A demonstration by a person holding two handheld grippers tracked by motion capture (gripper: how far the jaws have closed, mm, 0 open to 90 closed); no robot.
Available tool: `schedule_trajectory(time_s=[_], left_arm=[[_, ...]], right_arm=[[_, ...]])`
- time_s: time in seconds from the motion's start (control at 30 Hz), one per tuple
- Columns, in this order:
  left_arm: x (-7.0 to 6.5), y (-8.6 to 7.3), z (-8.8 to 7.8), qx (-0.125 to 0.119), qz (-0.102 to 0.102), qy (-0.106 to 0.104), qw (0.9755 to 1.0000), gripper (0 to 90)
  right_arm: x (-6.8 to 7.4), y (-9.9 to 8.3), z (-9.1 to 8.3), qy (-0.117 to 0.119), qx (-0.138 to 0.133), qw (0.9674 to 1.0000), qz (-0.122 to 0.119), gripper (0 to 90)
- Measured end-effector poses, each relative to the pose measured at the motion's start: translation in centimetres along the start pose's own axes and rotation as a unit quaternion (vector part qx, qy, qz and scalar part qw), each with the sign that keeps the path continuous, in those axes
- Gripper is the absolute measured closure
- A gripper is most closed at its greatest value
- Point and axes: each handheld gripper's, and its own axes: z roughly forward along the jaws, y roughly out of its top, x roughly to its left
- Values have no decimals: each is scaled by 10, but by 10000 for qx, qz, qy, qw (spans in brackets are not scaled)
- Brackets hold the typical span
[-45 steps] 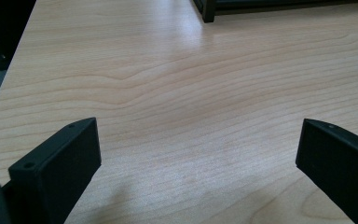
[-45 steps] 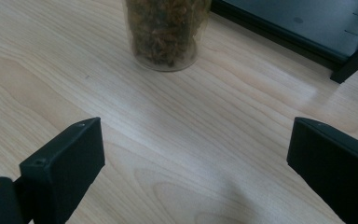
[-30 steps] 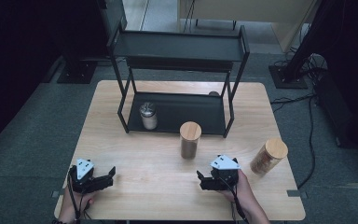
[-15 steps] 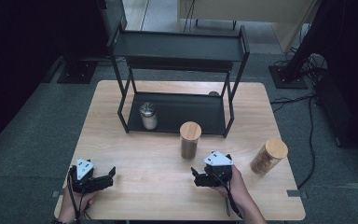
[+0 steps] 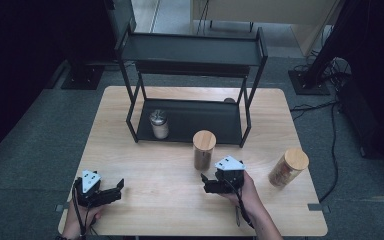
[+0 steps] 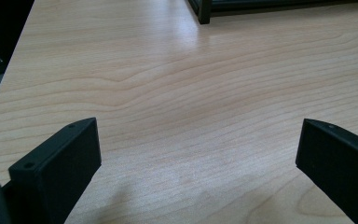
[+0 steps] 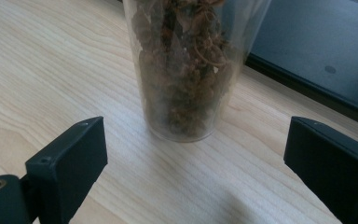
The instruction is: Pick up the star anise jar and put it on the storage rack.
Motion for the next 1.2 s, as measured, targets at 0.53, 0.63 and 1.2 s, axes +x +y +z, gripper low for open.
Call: schedule_trajectory(time_s=[0.53, 0.63, 1.2], left_arm=[[0, 0, 0, -18, 1, -24, 10000, 3], [-1, 0, 0, -24, 19, -25, 10000, 3], [0, 0, 0, -26, 10, -49, 10000, 3]], right_arm=[[0, 16, 8, -7, -123, 9999, -99, 100], [0, 19, 9, -11, -138, 9999, -93, 104], [-1, 40, 13, -37, -204, 9998, -7, 147]])
